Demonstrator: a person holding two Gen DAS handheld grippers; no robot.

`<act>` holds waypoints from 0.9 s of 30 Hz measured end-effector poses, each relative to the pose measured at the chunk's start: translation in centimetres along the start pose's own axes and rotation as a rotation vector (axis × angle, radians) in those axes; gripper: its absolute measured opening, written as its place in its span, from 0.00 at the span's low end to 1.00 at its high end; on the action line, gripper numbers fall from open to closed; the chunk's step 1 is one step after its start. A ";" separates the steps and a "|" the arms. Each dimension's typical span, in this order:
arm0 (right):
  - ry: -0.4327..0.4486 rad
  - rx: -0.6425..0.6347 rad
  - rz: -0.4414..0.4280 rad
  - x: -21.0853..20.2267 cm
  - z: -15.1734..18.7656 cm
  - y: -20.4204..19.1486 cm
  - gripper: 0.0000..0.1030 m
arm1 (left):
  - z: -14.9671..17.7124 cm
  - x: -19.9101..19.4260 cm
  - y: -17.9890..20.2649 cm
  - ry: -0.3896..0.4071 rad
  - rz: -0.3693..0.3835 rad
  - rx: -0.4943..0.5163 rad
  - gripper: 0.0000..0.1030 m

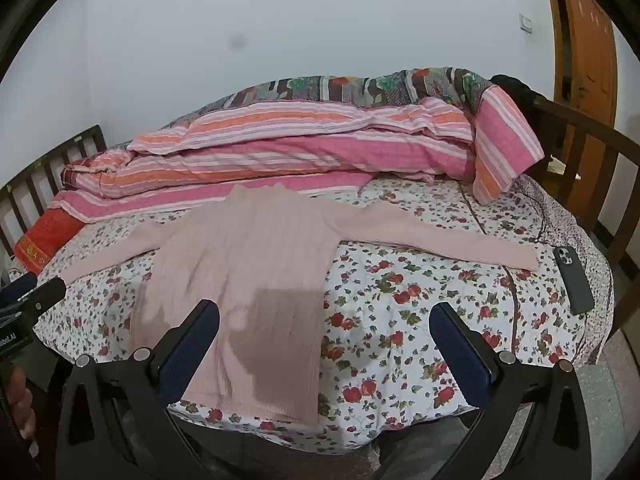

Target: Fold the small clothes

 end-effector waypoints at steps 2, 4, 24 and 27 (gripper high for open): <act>-0.003 -0.003 0.004 0.0 0.0 0.0 1.00 | 0.0 0.2 0.0 -0.005 -0.010 0.001 0.96; -0.006 -0.003 0.006 0.1 0.0 0.1 1.00 | 0.2 -0.2 0.6 0.016 -0.004 0.007 0.96; 0.004 -0.018 0.023 -0.5 -0.6 0.3 1.00 | 0.2 0.0 0.5 0.003 0.028 -0.013 0.96; 0.004 -0.017 0.023 -0.6 -0.6 0.3 1.00 | 0.1 -0.1 0.7 0.006 0.027 -0.011 0.96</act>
Point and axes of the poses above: each gripper's, at about its wrist camera, not at the fingertips, and x roughly the way its jaws point, y to its right, z to its underside, the point moved 6 cm from there along x, roughly the way its jaws point, and after that the axes turned 5 degrees about -x, right-handed, at the moved point
